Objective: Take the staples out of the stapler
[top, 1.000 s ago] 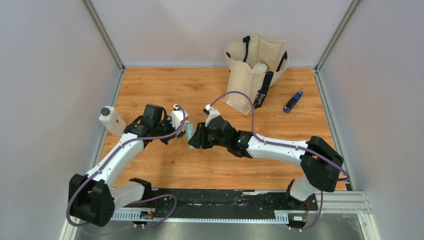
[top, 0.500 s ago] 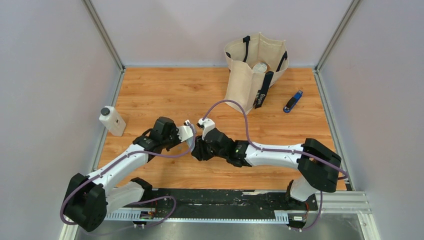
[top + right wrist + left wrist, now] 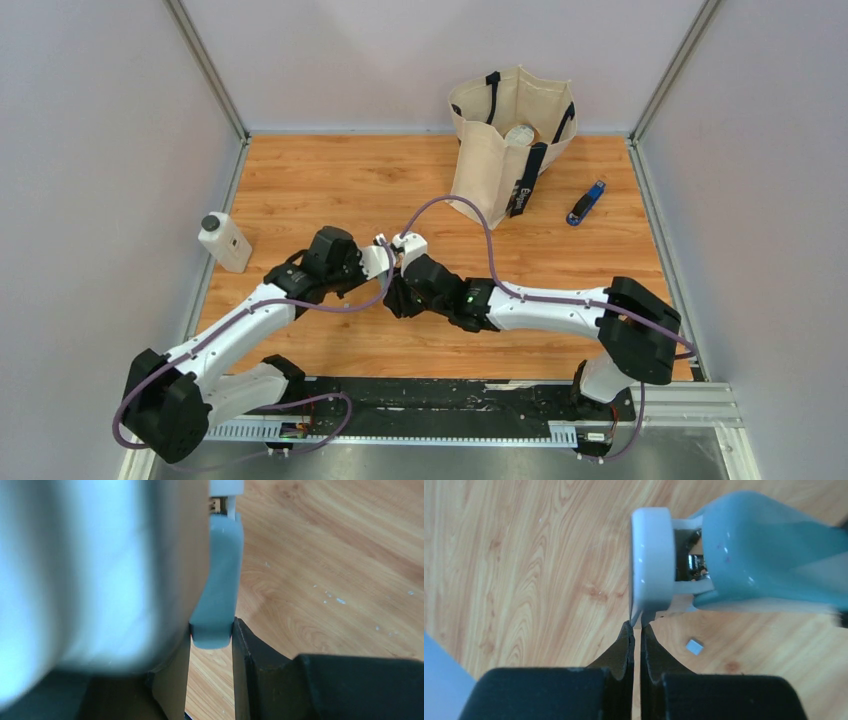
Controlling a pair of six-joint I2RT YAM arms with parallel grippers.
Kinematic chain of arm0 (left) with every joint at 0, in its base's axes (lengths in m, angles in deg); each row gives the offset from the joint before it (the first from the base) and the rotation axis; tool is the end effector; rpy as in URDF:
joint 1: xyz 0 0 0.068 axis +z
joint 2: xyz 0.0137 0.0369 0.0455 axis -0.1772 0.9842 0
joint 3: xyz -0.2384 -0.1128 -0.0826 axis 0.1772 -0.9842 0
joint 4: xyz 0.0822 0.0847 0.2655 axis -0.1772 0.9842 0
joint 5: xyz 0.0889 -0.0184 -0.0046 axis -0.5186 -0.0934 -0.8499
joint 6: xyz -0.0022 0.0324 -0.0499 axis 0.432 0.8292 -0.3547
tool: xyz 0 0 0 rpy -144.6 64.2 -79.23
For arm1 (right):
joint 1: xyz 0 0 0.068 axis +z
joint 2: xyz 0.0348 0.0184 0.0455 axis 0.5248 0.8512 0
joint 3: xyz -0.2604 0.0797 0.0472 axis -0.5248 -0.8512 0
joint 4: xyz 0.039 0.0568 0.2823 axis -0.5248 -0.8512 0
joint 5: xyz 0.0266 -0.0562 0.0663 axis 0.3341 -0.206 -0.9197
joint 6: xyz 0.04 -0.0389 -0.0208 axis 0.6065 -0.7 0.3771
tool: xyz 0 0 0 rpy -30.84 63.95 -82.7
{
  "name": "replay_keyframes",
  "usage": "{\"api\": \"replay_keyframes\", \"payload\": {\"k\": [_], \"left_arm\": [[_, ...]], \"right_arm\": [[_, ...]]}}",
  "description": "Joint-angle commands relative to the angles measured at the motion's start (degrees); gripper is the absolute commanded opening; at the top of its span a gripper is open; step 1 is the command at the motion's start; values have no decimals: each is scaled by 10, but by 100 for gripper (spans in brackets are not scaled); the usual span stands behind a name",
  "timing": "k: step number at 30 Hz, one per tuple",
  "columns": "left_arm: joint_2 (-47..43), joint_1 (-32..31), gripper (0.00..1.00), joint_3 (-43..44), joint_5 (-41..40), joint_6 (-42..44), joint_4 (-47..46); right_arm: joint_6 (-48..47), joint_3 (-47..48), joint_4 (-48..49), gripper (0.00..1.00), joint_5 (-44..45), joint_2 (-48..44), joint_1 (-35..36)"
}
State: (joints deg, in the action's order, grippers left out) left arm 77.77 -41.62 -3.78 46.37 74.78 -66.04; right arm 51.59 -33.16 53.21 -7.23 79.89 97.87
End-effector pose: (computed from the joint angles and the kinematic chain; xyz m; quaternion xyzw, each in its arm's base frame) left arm 0.2069 -0.1251 0.2025 0.5031 0.7838 0.0206 0.3635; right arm 0.1564 0.3381 0.1975 -0.2382 0.8595 0.2888 0.3480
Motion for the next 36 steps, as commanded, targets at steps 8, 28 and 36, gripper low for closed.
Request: {"api": "replay_keyframes", "payload": {"k": [8,28,36], "left_arm": [[-56,7,10,175,194,-41,250],[-81,180,41,196,273,-126,254],[-74,180,41,171,263,-130,222]], "right_arm": [[-14,113,-115,0,68,-2,-45],[-20,209,-208,10,61,122,-92],[39,212,-195,67,34,164,-160]]}}
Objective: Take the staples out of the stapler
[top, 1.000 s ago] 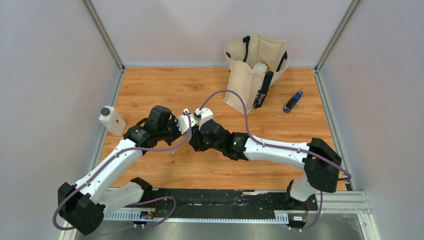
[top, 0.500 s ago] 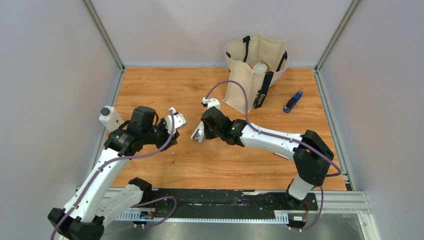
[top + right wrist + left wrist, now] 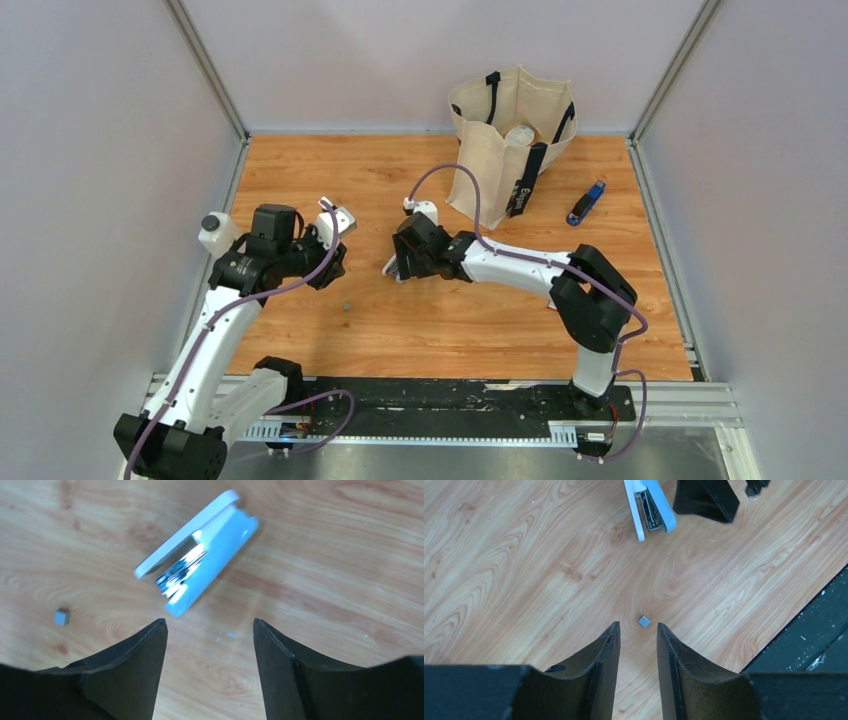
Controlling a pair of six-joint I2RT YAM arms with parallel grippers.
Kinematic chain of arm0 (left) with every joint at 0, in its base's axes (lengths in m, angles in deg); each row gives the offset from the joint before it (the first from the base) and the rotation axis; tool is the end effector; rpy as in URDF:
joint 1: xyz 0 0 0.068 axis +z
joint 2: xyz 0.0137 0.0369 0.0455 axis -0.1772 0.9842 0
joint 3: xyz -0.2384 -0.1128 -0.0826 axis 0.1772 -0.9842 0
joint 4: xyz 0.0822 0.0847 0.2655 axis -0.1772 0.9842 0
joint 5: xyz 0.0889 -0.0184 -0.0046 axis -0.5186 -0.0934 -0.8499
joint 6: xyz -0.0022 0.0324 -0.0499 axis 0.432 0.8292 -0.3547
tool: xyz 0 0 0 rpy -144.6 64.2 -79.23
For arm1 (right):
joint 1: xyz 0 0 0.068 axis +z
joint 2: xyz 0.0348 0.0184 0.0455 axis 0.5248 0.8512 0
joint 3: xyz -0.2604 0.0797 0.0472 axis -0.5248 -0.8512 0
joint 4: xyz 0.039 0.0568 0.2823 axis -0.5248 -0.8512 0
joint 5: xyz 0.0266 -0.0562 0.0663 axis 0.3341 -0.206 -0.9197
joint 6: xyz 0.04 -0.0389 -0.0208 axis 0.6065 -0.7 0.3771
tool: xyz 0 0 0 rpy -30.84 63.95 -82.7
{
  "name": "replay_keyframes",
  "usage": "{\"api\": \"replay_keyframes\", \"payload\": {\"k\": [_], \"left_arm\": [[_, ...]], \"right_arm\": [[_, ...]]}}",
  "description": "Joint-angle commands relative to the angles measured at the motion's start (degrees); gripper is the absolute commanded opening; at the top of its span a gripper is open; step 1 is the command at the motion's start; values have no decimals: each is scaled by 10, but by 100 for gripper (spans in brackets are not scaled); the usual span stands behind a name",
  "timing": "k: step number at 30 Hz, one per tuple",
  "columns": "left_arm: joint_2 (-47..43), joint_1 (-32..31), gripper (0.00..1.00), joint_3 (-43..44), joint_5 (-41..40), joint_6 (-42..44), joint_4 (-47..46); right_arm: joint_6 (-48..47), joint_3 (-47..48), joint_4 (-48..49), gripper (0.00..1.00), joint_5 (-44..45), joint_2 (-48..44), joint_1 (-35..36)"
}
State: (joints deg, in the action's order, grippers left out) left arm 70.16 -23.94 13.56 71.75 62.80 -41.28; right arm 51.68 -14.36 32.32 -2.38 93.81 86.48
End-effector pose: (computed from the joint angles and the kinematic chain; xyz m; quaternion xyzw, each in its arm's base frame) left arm 0.1977 -0.0665 0.3076 0.3556 0.8415 -0.1660 0.3713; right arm 0.2517 0.3392 0.1894 -0.1580 0.9282 0.1326 0.3096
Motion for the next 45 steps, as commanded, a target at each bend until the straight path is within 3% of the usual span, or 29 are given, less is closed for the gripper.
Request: {"api": "replay_keyframes", "payload": {"k": [1,9,16,22,27,30,37,45], "left_arm": [[1,3,41,-4,6,-10,-25],[-16,4,41,-32,-16,3,-30],[-16,3,41,-37,-30,10,-38],[-21,3,41,-48,-46,8,-53],[-22,3,41,-50,-48,6,-56],[-23,3,41,-49,-52,8,-53],[-28,3,41,-52,-60,22,-51],[-20,3,41,-31,-36,23,-45]], "right_arm": [[46,28,23,69,-27,33,-59],[94,105,66,74,-107,116,-82],[127,157,68,67,-128,177,-60],[165,157,65,60,-118,193,-2],[199,160,71,61,-116,181,20],[178,191,35,67,-107,161,11],[110,115,-27,89,-68,-11,-105],[48,-41,-106,93,-14,-226,-344]]}}
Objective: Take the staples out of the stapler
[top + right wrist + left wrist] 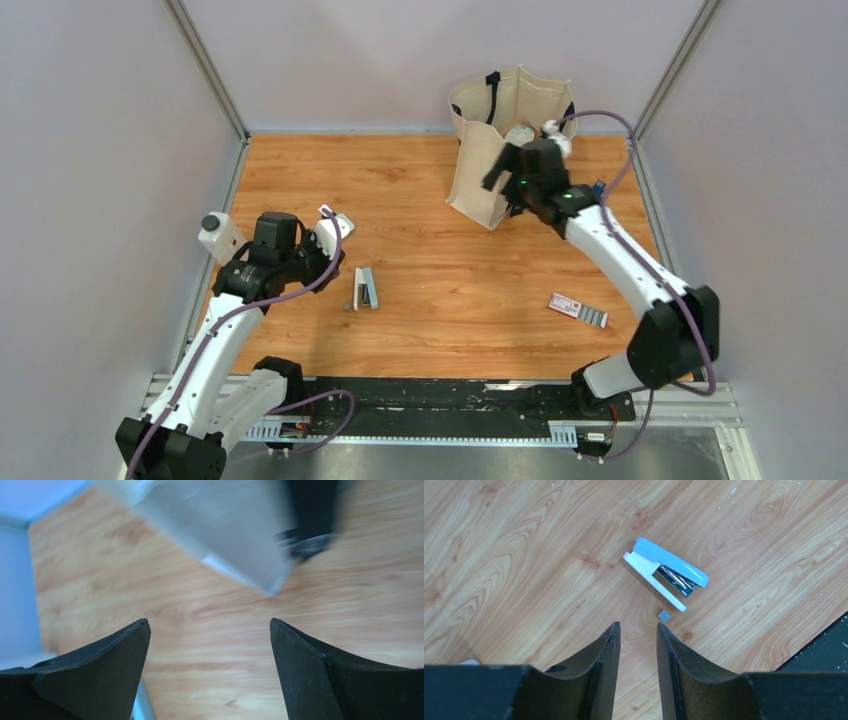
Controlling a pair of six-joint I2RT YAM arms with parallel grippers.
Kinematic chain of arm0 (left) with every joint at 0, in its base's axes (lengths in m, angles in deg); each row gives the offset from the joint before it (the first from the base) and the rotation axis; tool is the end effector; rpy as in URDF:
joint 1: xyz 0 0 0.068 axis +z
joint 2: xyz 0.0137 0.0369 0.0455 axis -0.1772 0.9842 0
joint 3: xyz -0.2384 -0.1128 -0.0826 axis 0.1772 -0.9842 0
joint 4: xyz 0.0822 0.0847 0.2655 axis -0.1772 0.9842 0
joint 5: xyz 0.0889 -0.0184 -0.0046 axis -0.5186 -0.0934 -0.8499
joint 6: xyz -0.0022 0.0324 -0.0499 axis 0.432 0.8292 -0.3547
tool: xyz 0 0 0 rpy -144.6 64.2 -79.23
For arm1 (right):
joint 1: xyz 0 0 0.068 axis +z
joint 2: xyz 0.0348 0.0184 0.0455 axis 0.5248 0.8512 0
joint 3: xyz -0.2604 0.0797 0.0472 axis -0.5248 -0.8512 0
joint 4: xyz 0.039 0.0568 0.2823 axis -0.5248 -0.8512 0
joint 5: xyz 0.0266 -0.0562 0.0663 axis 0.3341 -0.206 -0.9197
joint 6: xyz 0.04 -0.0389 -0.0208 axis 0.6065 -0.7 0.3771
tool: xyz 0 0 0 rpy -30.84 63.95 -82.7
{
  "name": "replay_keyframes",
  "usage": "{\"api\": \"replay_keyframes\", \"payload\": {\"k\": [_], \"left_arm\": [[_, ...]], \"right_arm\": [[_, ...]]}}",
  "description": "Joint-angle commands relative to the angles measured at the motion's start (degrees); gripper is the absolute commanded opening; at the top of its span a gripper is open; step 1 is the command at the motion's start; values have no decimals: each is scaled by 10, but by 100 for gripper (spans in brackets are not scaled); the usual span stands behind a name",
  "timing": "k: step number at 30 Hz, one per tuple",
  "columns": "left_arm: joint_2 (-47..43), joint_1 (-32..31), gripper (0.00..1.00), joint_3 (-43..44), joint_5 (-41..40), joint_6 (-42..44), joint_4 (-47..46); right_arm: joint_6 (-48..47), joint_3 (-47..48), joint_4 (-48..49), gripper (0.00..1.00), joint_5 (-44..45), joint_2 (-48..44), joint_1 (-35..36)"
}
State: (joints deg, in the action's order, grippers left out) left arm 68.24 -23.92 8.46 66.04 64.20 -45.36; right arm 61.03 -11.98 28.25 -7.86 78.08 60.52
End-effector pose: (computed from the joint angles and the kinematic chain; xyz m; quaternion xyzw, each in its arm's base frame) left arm 0.1973 -0.0622 0.2867 0.3517 0.8479 -0.1146 0.3798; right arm 0.3406 0.1806 0.3041 0.1198 0.8916 0.1913 0.3924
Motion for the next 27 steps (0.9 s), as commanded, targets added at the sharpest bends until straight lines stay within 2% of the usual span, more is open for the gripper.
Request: {"api": "replay_keyframes", "payload": {"k": [1,4,8,17,20,27], "left_arm": [[4,3,41,24,23,8,-2],[19,2,41,31,32,9,4],[27,2,41,31,45,9,6],[27,2,43,24,61,27,21],[24,2,46,24,57,32,30],[9,2,47,13,48,38,34]], "right_arm": [[-50,-79,-68,93,45,-81,-113],[-55,-98,-75,93,50,-90,-196],[-47,-66,-90,93,48,-33,-260],[-37,51,-111,95,122,127,-301],[-35,82,-107,95,129,164,-312],[-57,167,-126,91,139,253,-323]]}}
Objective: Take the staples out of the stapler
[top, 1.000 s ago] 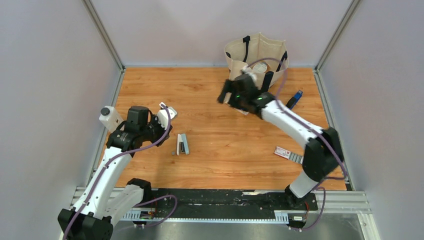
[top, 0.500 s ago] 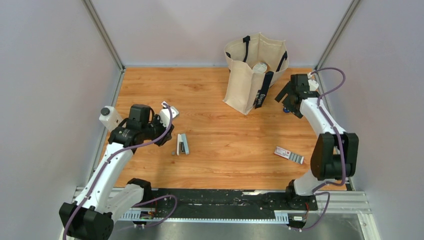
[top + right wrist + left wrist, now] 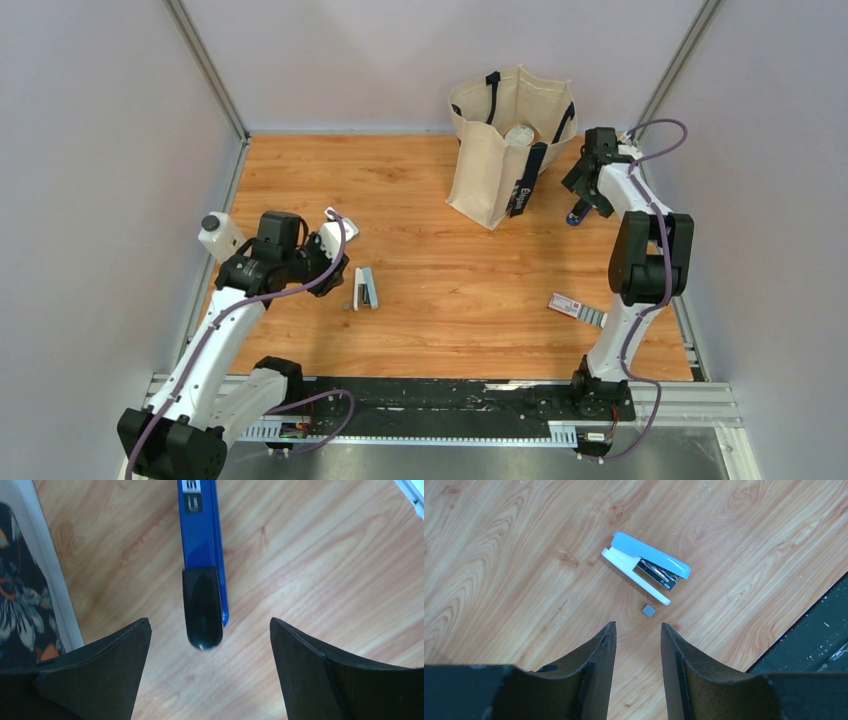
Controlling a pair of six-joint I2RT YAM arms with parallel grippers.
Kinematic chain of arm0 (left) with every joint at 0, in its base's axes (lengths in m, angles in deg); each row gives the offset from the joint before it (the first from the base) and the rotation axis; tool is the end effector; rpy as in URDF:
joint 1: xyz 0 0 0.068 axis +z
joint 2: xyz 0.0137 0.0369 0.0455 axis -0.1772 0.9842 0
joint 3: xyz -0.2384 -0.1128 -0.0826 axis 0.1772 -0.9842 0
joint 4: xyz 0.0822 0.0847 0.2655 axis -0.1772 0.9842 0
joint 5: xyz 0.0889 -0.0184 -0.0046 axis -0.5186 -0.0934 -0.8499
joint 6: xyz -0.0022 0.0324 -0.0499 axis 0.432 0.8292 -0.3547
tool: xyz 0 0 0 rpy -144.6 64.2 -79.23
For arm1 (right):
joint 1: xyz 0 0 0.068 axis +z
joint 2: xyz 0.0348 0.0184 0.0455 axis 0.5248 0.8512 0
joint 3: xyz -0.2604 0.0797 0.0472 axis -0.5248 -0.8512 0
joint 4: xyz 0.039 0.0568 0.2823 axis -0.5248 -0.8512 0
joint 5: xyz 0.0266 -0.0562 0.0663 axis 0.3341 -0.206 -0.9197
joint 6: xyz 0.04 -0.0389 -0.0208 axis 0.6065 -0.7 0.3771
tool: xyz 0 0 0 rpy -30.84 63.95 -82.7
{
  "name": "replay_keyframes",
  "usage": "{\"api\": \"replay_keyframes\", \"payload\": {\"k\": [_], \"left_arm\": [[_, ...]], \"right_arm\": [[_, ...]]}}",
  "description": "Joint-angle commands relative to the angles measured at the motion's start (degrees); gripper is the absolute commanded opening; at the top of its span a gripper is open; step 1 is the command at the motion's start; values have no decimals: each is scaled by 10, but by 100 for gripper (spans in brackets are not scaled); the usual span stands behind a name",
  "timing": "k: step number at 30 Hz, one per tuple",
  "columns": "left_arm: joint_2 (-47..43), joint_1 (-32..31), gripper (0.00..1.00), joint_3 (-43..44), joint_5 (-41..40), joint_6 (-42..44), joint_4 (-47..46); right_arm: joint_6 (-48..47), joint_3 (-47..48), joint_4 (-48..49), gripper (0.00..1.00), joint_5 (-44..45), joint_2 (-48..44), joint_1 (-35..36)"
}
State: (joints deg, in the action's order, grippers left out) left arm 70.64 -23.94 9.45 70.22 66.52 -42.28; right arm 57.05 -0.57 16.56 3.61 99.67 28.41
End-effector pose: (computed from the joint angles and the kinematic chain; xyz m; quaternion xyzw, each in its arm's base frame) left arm 0.1990 -0.0657 0.2817 0.3774 0.8456 -0.1469 0.3478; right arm 0.4430 -0.0398 0.2116 0.3627 0.8822 -0.0878 0.2870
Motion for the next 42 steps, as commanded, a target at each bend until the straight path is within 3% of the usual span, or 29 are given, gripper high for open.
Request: {"api": "replay_keyframes", "payload": {"k": [1,6,13,18,20,25,30,37,42], "left_arm": [[-16,2,47,1,5,15,2],[-15,2,47,-7,6,11,-6],[-8,2,49,-10,7,11,-4],[10,-2,37,-7,5,7,-1],[16,-8,37,-3,1,8,6],[5,-22,39,-1,-7,3,5],[-1,-26,40,4,-6,-2,9],[-2,-26,39,7,-6,-11,23],[-8,-25,39,8,-6,-10,30]], "right_arm": [[-19,58,-12,90,22,45,-2],[-20,59,-6,78,8,74,-2],[-13,28,4,49,-9,65,-2],[-12,-26,22,23,-20,14,-1],[-8,-50,29,17,-25,-14,3],[6,-120,47,13,-40,-101,31],[22,-203,63,13,-46,-182,117],[101,-301,83,14,-15,-289,290],[112,-296,89,15,0,-270,410]]}}
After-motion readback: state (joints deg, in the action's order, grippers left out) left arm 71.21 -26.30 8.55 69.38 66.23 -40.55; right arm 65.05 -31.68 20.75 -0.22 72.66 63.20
